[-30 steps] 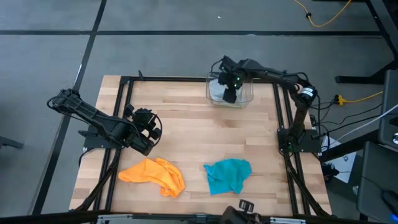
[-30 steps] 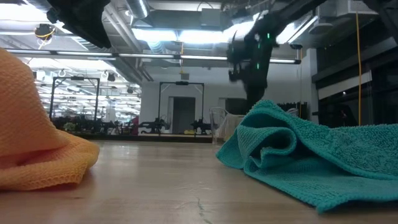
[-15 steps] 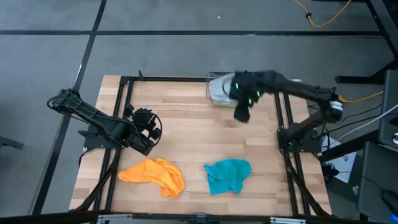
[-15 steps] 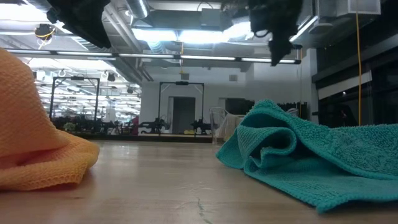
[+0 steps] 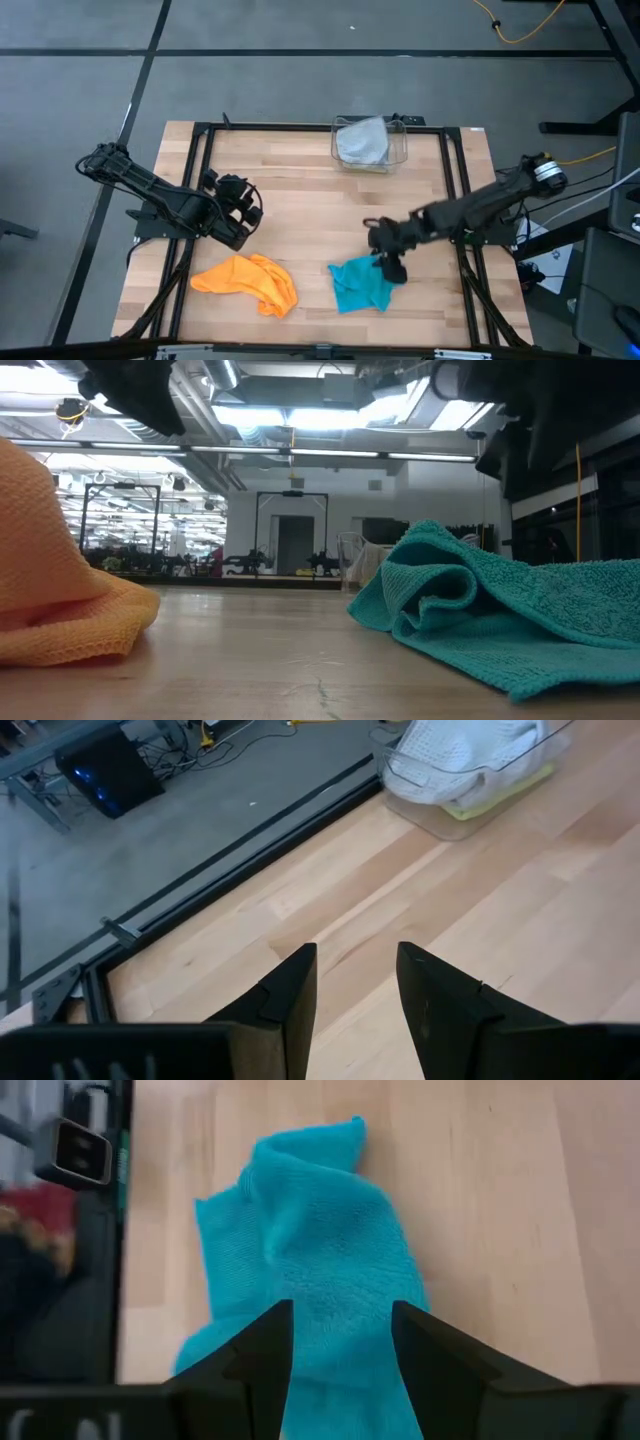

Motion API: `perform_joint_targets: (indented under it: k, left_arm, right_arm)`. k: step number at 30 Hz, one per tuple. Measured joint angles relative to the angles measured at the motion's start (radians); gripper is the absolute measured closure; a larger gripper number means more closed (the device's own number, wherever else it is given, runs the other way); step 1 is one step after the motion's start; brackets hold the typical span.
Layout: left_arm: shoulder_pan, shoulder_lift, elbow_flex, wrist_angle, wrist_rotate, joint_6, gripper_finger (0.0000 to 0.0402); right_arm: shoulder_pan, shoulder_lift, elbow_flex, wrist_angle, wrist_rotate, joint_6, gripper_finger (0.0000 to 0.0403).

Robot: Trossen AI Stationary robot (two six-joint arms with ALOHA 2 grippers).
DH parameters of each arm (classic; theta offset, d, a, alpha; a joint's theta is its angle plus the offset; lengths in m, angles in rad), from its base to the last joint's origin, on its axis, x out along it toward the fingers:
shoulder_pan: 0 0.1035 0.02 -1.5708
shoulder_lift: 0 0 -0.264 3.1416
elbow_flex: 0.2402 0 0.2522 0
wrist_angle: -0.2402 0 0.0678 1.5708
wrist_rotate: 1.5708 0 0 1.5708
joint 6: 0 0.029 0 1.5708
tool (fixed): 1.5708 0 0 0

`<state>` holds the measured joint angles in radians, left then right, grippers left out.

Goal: Fold microfiber towels
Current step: Fold the blue microfiber towel

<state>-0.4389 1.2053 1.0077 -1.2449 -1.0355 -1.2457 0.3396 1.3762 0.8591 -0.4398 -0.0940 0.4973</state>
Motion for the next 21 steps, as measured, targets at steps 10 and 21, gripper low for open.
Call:
perform_joint_targets:
  k: [10, 21]
  left_arm:
    - [0.0, 0.0, 0.0, 0.01, -0.023, 0.009, 0.0269]
    - [0.0, 0.0, 0.0, 0.03, -0.023, 0.025, 0.0269]
  right_arm:
    - [0.13, 0.232, 0.087, 0.058, 0.214, -0.09, 0.023]
    - [0.128, 0.463, 0.371, 0.008, 0.208, -0.323, 0.023]
